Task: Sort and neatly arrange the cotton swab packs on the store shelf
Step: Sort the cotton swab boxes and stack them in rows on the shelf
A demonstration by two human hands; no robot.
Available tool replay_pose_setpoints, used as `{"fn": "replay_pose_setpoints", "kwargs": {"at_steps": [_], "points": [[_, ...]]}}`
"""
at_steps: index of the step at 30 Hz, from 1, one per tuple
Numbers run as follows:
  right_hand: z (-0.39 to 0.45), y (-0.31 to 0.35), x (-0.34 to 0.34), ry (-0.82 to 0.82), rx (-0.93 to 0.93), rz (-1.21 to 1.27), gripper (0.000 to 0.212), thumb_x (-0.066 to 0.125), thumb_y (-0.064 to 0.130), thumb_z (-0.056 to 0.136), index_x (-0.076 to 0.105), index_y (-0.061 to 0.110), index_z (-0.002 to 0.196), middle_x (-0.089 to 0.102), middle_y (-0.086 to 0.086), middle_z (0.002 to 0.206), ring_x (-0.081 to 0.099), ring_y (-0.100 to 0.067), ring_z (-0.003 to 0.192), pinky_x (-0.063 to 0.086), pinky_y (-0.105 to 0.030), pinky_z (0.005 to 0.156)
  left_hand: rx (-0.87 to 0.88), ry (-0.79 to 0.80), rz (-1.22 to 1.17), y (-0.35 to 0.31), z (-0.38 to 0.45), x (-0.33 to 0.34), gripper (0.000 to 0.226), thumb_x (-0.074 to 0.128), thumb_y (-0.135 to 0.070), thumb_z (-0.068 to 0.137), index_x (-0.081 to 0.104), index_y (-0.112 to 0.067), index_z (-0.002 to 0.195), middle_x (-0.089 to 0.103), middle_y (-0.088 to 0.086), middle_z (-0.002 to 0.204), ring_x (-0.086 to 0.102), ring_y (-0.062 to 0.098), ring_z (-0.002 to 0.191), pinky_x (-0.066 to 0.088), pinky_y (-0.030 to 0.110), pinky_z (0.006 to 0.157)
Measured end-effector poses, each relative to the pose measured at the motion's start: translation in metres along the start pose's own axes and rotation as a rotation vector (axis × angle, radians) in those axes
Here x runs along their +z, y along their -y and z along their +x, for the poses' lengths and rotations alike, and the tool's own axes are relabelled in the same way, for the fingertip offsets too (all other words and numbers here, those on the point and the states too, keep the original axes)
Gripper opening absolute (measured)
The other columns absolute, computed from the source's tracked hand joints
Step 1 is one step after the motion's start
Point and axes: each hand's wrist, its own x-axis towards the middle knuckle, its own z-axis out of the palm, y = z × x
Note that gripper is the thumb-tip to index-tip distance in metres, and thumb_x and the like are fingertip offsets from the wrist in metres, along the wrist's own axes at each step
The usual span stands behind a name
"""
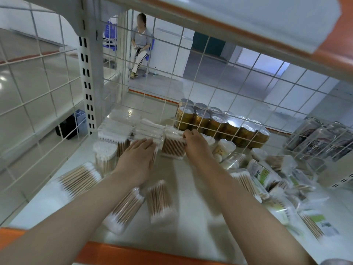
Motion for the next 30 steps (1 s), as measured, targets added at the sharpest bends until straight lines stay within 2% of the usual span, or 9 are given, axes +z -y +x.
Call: {"fn": "replay_pose_setpoints", "kwargs": {"at_steps": [3, 6, 10, 12, 17, 20, 23, 27, 30], "points": [[0.002, -0.003, -0.004, 0.001, 0.004, -0.006, 0.027, 0.059, 0.017, 0.087, 0.049, 0.013, 0.111, 0.052, -0.006, 0.107, 0.051, -0.020, 0.094, 0.047, -0.032, 0.078, 0.017, 0.039, 0.068, 0.000, 0.000, -0.002, 0.050, 0.034, -0.023, 0.073, 0.070, 0.001, 0.098, 0.070, 0.017, 0.100, 0.068, 0.033, 0.091, 0.049, 0.045, 0.081], [0.003, -0.004, -0.007, 0.014, 0.003, 0.002, 0.027, 0.059, 0.016, 0.086, 0.050, 0.012, 0.111, 0.052, -0.008, 0.106, 0.051, -0.021, 0.093, 0.046, -0.033, 0.078, 0.050, 0.032, 0.084, 0.000, 0.001, -0.002, 0.052, 0.034, -0.023, 0.073, 0.068, 0.003, 0.102, 0.068, 0.019, 0.105, 0.066, 0.035, 0.097, 0.047, 0.047, 0.086], [0.002, -0.004, -0.006, -0.007, 0.000, 0.016, 0.027, 0.061, 0.020, 0.085, 0.051, 0.013, 0.109, 0.053, -0.006, 0.105, 0.052, -0.019, 0.091, 0.048, -0.032, 0.077, -0.029, 0.037, -0.030, -0.002, 0.001, -0.001, 0.054, 0.041, -0.017, 0.075, 0.058, 0.003, 0.122, 0.055, 0.020, 0.128, 0.050, 0.038, 0.121, 0.029, 0.043, 0.105], [0.002, -0.004, -0.005, -0.014, 0.009, 0.017, 0.025, 0.060, 0.020, 0.087, 0.051, 0.013, 0.109, 0.053, -0.006, 0.105, 0.052, -0.019, 0.091, 0.048, -0.031, 0.077, -0.029, 0.008, -0.034, -0.002, 0.001, 0.002, 0.050, 0.045, -0.015, 0.074, 0.061, 0.002, 0.118, 0.058, 0.020, 0.125, 0.053, 0.038, 0.118, 0.032, 0.045, 0.103], [0.001, -0.003, -0.002, -0.038, 0.036, 0.023, 0.024, 0.058, 0.021, 0.088, 0.051, 0.013, 0.110, 0.052, -0.006, 0.106, 0.050, -0.016, 0.090, 0.046, -0.028, 0.076, 0.023, 0.017, 0.051, -0.002, 0.003, 0.005, 0.042, 0.059, -0.011, 0.059, 0.069, 0.002, 0.098, 0.069, 0.019, 0.101, 0.067, 0.037, 0.093, 0.049, 0.048, 0.081], [0.002, -0.004, 0.001, -0.037, 0.039, 0.024, 0.024, 0.056, 0.023, 0.090, 0.052, 0.013, 0.111, 0.053, -0.005, 0.105, 0.046, -0.012, 0.085, 0.039, -0.023, 0.071, 0.025, 0.005, 0.048, -0.003, 0.001, 0.007, 0.042, 0.059, -0.010, 0.061, 0.068, 0.003, 0.100, 0.068, 0.020, 0.103, 0.066, 0.038, 0.095, 0.048, 0.048, 0.083], [0.002, -0.004, 0.002, -0.048, 0.052, 0.039, 0.025, 0.057, 0.024, 0.089, 0.052, 0.013, 0.112, 0.055, -0.005, 0.104, 0.050, -0.014, 0.088, 0.042, -0.024, 0.072, 0.007, -0.003, -0.009, -0.004, -0.001, 0.007, 0.043, 0.055, -0.010, 0.066, 0.066, 0.003, 0.105, 0.065, 0.022, 0.110, 0.062, 0.040, 0.102, 0.044, 0.049, 0.090], [0.000, -0.003, -0.001, -0.072, 0.083, 0.062, 0.028, 0.058, 0.024, 0.088, 0.050, 0.014, 0.113, 0.054, -0.004, 0.104, 0.052, -0.016, 0.090, 0.045, -0.027, 0.074, 0.037, -0.034, 0.039, -0.006, 0.000, 0.003, 0.044, 0.058, -0.011, 0.060, 0.069, 0.000, 0.101, 0.069, 0.017, 0.102, 0.067, 0.036, 0.094, 0.050, 0.049, 0.081], [-0.002, -0.003, -0.003, -0.074, 0.075, 0.068, 0.034, 0.057, 0.023, 0.089, 0.048, 0.014, 0.120, 0.053, -0.006, 0.111, 0.052, -0.019, 0.097, 0.046, -0.030, 0.078, 0.040, -0.043, 0.028, -0.009, 0.000, -0.002, 0.042, 0.057, -0.011, 0.061, 0.069, -0.001, 0.101, 0.069, 0.017, 0.103, 0.066, 0.037, 0.096, 0.049, 0.051, 0.082]]}}
